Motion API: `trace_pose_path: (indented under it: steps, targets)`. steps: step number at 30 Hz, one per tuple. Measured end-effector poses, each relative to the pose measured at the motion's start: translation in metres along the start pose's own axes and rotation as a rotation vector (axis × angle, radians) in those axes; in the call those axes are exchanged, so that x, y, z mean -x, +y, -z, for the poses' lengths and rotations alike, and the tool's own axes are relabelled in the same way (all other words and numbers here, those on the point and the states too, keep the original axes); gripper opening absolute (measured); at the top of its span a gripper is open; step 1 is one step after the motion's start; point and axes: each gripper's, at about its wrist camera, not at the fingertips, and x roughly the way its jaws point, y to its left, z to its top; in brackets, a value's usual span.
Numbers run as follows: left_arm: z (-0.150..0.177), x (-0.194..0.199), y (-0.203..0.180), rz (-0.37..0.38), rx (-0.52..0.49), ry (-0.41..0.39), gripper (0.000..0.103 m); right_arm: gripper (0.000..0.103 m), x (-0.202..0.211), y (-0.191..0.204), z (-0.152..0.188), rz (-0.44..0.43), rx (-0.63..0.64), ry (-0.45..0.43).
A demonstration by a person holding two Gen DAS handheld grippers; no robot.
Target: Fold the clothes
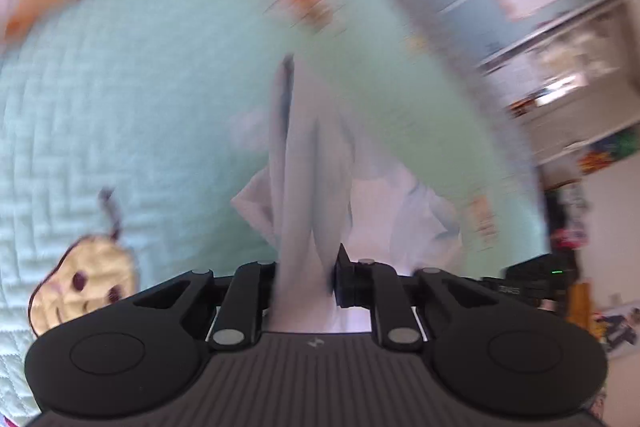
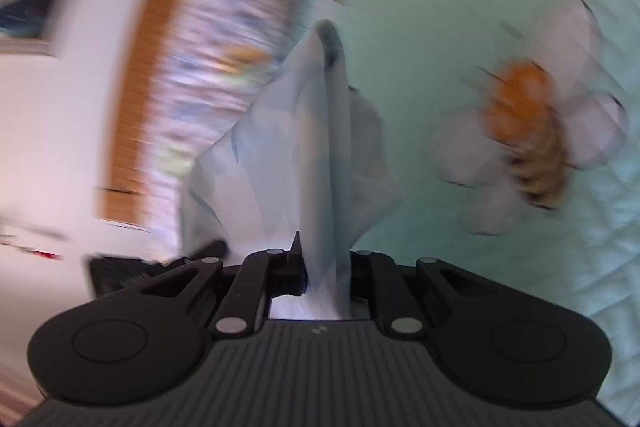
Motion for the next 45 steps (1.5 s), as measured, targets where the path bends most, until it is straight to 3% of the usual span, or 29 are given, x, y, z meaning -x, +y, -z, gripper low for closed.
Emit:
trace_pose_path:
  steps: [5,9,10,14,18,21,23,25,27,29,30,31,32,33,34,35,37,39,41,42,43,44,45]
  targets:
    - [0.011,-0.01,0.041,0.107,0.042,-0.072,0.015,0.015,-0.01,-0.029,0.018,0.048,0.029,0.02]
    - [0.013,-0.004,0.056,0.095,0.061,-0.11,0.035,0.02,-0.007,-0.036,0.014,0.012,0.01,0.027]
    - [0.014,-0.001,0.058,0.082,0.064,-0.12,0.043,0.021,-0.01,-0.035,0.012,0.011,0.01,0.025]
    - [0.013,0.01,0.059,0.019,0.067,-0.163,0.051,0.028,-0.009,-0.03,0.008,0.042,0.02,-0.012]
    - [0.011,0.034,0.036,-0.158,-0.005,-0.256,0.053,0.04,0.02,-0.028,0.003,0.137,0.042,-0.141]
    - [0.01,0.061,0.009,-0.26,-0.06,-0.386,0.053,0.041,0.041,-0.016,0.002,0.26,0.108,-0.242]
    - [0.012,0.062,-0.007,-0.091,-0.081,-0.378,0.058,0.043,0.049,-0.003,0.007,0.25,0.168,-0.295]
    - [0.013,0.059,-0.022,0.063,-0.1,-0.358,0.075,0.042,0.044,0.001,0.01,0.067,0.148,-0.241]
    - [0.018,0.021,-0.017,0.038,-0.094,-0.226,0.079,0.046,0.032,0.002,0.014,-0.078,0.121,-0.185]
    - [0.026,-0.013,0.002,-0.019,-0.038,-0.129,0.074,0.052,0.004,-0.017,0.015,-0.102,0.049,-0.109]
    - [0.03,-0.025,0.015,-0.05,0.0,-0.107,0.065,0.047,-0.011,-0.029,0.015,-0.014,0.038,-0.071]
    - [0.034,-0.022,0.019,-0.028,-0.004,-0.146,0.066,0.007,-0.011,-0.035,0.016,0.017,0.045,-0.079]
    - [0.033,-0.018,0.017,-0.024,-0.007,-0.144,0.066,0.0,-0.012,-0.041,0.017,0.048,0.051,-0.088]
    - [0.031,-0.013,0.014,-0.035,-0.009,-0.14,0.066,0.0,-0.013,-0.047,0.019,0.079,0.058,-0.097]
    - [0.031,-0.006,0.009,-0.051,-0.013,-0.153,0.066,0.001,-0.008,-0.042,0.018,0.099,0.058,-0.103]
    - [0.031,0.002,0.004,-0.062,-0.02,-0.166,0.066,0.009,-0.002,-0.031,0.019,0.125,0.09,-0.118]
    - [0.038,0.02,-0.009,-0.009,-0.065,-0.18,0.068,0.02,0.011,-0.007,0.027,0.114,0.191,-0.147]
    - [0.054,0.031,-0.02,0.075,-0.104,-0.153,0.078,0.028,0.019,-0.002,0.043,0.057,0.189,-0.121]
    - [0.072,0.021,-0.025,0.089,-0.156,-0.095,0.083,0.045,0.026,0.002,0.058,-0.001,0.185,-0.094]
    - [0.078,0.006,-0.016,0.012,-0.132,-0.033,0.084,0.048,0.03,0.005,0.066,-0.03,0.184,-0.081]
    - [0.084,-0.008,-0.008,-0.057,-0.11,0.023,0.078,0.05,0.02,-0.003,0.074,0.061,0.161,-0.055]
    - [0.089,-0.014,-0.003,-0.076,-0.103,0.039,0.077,0.027,0.007,-0.018,0.08,0.158,0.117,-0.007]
    - [0.095,-0.008,-0.009,-0.081,-0.132,0.016,0.079,0.009,0.009,-0.022,0.088,0.17,0.121,-0.006]
